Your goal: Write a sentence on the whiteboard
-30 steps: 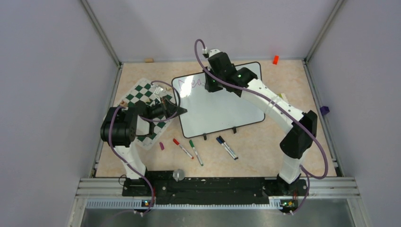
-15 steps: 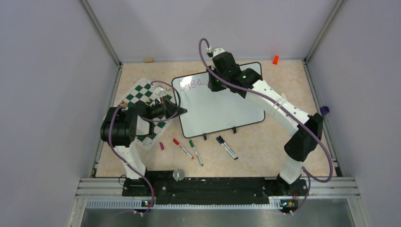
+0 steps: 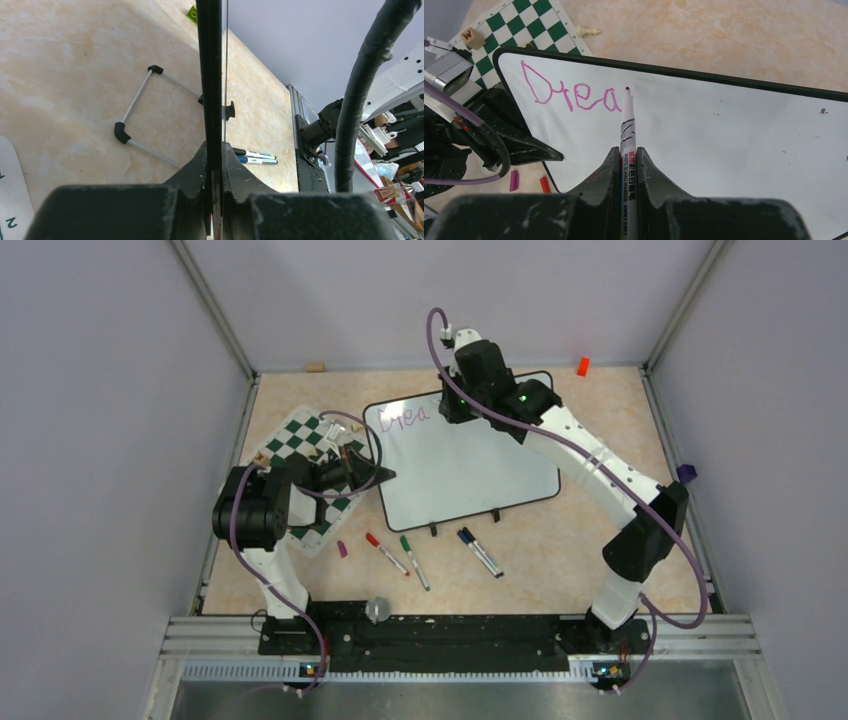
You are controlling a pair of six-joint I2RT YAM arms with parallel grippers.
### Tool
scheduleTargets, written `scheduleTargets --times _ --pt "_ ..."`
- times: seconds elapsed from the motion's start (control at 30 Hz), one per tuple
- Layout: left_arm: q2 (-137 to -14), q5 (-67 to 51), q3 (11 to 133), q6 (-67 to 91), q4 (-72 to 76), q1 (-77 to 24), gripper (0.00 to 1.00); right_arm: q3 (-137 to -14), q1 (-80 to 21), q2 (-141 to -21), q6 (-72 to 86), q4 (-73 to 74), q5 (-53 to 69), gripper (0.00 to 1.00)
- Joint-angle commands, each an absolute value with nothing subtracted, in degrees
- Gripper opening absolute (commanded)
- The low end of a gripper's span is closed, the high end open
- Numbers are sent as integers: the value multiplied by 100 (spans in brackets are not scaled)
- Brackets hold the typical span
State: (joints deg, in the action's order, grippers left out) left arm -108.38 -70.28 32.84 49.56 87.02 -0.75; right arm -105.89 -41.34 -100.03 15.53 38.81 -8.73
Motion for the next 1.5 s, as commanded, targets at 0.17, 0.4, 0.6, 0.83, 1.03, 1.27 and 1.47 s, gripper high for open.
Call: scheduleTargets --times 0.17,0.4,0.6,0.83,1.03,1.27,1.47 --pt "-10869 -7328 3311 4616 9276 -80 0 -10862 -4069 -10154 1498 3726 -844 0" --pt "-10871 -7330 3310 4616 9281 -82 0 -10804 -4070 -10197 1506 3753 -876 0" --pt "-10870 -7329 3309 4618 9281 -80 0 -10731 -4070 -10233 1505 3749 -899 0" --pt "-10875 -7326 3316 4623 9280 -84 0 -10527 -4075 -10209 1537 3766 -945 0" --pt "-10867 -7329 3320 4617 9279 -85 0 -10323 -4076 -10134 1569 3769 -942 0" --pt "-10871 -7333 3326 4620 9281 -79 0 -9996 -4072 -9977 1658 3708 -895 0" --pt "-10870 -7329 3308 4620 9281 -84 0 -10118 -4074 -10032 1651 3691 -933 0"
